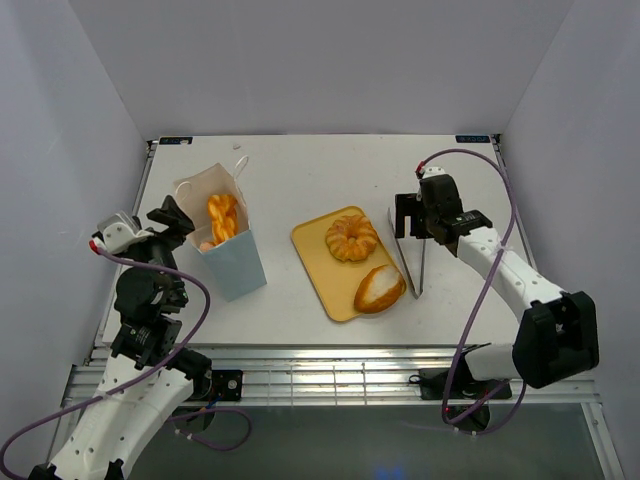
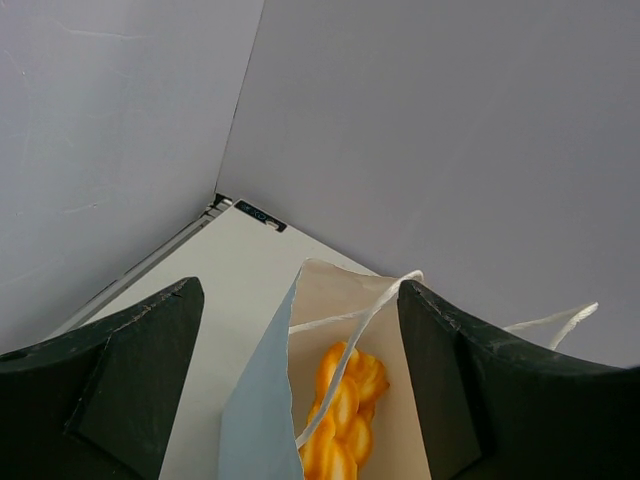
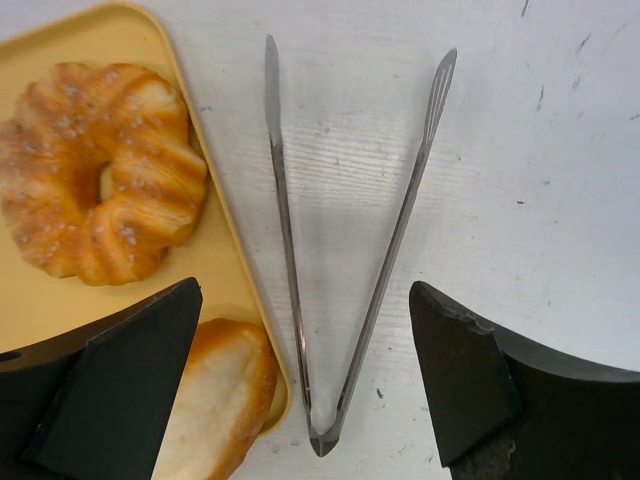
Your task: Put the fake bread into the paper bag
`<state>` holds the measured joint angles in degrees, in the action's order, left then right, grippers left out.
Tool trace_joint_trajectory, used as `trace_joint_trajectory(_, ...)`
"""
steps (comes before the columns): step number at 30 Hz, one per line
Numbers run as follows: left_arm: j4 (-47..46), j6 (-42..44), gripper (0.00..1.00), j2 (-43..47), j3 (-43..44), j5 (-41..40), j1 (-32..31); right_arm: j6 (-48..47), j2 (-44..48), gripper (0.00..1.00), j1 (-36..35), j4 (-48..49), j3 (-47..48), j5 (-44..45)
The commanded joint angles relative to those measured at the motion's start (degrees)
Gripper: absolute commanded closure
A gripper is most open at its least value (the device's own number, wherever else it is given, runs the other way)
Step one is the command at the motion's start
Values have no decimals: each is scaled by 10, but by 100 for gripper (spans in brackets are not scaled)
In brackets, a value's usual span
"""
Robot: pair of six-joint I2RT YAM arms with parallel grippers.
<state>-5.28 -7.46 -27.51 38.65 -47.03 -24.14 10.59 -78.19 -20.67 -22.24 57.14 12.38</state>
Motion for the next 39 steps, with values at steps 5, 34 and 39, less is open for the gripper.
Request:
trace_joint_trajectory(5, 32, -3, 10, -9, 27, 30, -3, -6, 109, 10, -3, 6, 19, -41)
trace_joint_trajectory(34, 403, -139, 2, 47, 102, 138, -3, 74, 266, 10, -3, 33, -70, 4)
trace_joint_trajectory(39, 410, -140, 2, 47, 97, 135, -3, 73, 270, 10, -3, 35, -75, 3)
